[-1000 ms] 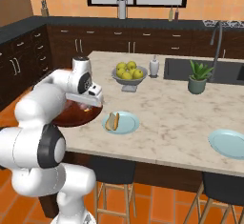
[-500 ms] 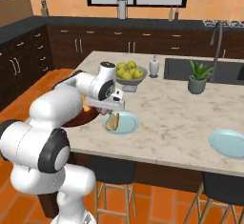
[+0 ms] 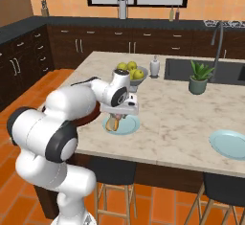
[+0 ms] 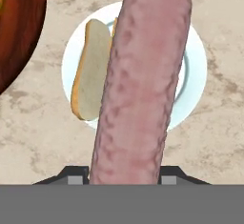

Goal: Place one bun and one sausage from the bowl on each plate.

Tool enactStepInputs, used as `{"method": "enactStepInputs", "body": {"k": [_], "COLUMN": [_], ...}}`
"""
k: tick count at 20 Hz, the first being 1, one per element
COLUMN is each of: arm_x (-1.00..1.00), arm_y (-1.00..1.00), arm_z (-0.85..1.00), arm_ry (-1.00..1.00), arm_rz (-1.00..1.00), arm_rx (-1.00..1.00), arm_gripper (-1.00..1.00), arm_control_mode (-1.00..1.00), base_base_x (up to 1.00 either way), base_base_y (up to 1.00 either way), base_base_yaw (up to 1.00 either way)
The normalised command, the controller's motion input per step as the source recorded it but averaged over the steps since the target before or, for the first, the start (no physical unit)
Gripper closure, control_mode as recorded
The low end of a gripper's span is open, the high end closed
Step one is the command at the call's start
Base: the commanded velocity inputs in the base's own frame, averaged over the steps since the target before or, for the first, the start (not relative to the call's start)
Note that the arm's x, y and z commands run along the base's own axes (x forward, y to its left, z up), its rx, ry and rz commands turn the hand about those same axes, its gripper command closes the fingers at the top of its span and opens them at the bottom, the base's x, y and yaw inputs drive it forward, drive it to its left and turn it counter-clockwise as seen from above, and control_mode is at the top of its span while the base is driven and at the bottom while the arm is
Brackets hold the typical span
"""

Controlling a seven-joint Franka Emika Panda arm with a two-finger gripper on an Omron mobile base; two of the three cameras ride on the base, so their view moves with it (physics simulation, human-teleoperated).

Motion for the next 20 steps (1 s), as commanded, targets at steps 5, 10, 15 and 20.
{"method": "enactStepInputs", "body": {"k": [5,10,15,20], "arm_x": [0.08,0.09,0.40,0.37], "arm_y": [-0.27,-0.17,0.00,0.00], "arm_z": [-0.28,-0.22,-0.29,-0.34], "arm_ry": [0.00,0.00,-0.02,0.00], "arm_rz": [0.03,0.00,0.02,0.02], "arm_rx": [-0.03,0.00,0.00,0.00], "arm_gripper": [1.00,1.00,1.00,1.00], "arm_control_mode": [-1.00,-1.00,-1.00,-1.00], "base_base_x": [0.00,0.00,0.00,0.00], "base_base_y": [0.00,0.00,0.00,0.00], "base_base_yaw": [0.00,0.00,0.00,0.00]}}
